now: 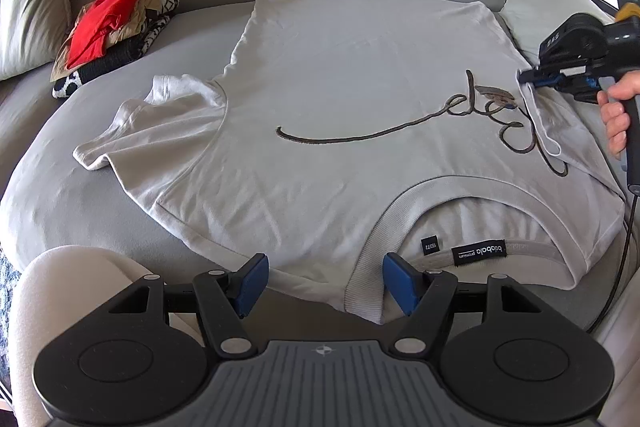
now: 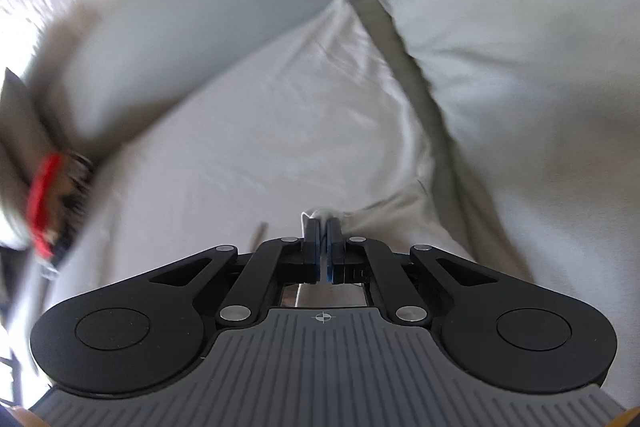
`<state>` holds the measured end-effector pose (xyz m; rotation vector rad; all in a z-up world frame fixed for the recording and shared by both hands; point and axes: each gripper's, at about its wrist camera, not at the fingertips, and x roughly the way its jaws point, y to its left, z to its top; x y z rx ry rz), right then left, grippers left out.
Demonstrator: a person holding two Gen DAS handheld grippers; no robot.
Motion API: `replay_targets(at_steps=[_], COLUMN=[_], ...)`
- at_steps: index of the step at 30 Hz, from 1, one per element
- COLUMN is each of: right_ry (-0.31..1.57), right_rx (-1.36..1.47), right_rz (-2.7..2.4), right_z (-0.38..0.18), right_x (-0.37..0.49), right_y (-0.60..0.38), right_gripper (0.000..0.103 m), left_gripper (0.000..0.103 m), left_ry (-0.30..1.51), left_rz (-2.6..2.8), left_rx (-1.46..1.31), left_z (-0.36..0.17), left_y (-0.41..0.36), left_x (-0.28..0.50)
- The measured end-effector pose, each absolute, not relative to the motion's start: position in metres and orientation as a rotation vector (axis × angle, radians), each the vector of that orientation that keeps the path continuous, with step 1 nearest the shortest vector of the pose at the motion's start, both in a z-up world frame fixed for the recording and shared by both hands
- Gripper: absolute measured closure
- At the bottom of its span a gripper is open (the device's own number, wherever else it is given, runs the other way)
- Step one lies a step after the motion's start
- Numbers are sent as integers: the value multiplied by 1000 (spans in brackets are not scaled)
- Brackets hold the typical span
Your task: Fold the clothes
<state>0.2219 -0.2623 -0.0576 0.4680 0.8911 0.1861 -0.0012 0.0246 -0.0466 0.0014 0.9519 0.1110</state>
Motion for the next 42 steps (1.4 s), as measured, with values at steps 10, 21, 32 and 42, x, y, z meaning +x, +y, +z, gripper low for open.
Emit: replay_targets(at_steps=[10, 21, 32, 42], right_ry=[745, 925, 840, 922], right_rx=[463, 508, 498, 186], right_rz=[76, 70, 92, -55], right_z=[-35, -83, -58, -57], right_x=[205, 225, 194, 164], right_y=[-289, -298, -302, -286], right_gripper=[74, 101, 92, 87], left_gripper=[37, 36, 35, 35], left_ry=[950, 957, 954, 932], left_rz=[121, 111, 121, 125], left_rx=[-6, 10, 6, 10], left_z=[-45, -47, -48, -41], left_y=[27, 19, 21, 20], left_x=[-2, 2, 5, -1])
